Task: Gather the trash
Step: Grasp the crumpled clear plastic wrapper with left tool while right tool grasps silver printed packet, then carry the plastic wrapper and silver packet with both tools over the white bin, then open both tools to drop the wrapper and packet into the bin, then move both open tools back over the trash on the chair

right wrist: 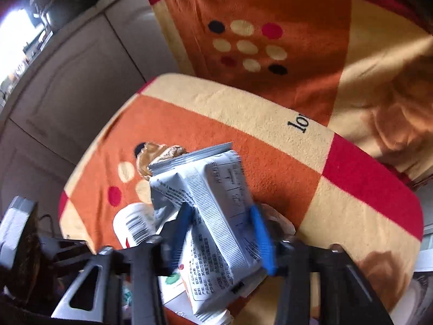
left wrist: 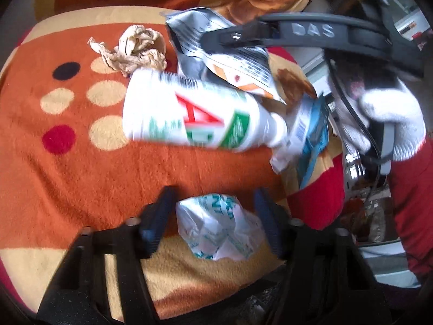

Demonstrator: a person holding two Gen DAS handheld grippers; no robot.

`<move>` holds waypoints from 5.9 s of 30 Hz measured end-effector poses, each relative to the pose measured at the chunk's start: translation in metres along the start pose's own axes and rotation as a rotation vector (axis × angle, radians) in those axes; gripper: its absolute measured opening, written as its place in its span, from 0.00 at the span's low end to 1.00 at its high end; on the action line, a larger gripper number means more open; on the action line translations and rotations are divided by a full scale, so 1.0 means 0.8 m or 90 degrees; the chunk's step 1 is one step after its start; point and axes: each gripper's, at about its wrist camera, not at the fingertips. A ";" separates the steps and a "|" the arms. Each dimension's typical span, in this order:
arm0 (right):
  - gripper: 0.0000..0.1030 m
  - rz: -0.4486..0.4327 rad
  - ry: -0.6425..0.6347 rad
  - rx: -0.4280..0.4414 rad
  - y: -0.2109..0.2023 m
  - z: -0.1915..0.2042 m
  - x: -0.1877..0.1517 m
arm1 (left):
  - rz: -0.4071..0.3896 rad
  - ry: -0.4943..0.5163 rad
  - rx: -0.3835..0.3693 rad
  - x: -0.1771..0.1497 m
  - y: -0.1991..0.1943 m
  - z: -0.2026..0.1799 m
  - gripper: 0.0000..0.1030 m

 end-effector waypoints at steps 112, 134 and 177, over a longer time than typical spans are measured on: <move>0.23 -0.274 0.552 -0.193 -0.264 -0.375 -0.357 | -0.005 0.350 0.048 0.231 0.193 -0.409 0.15; 0.24 -0.218 0.599 -0.196 -0.215 -0.412 -0.355 | 0.019 0.330 0.057 0.245 0.235 -0.407 0.15; 0.43 -0.246 0.572 -0.214 -0.249 -0.365 -0.339 | -0.035 0.339 0.055 0.237 0.157 -0.416 0.45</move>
Point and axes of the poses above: each gripper's, at about its wrist camera, not at the fingertips, and y roughly the way its jaws point, z to its left, x to its top, and after that the axes turned 11 degrees about y, right-handed
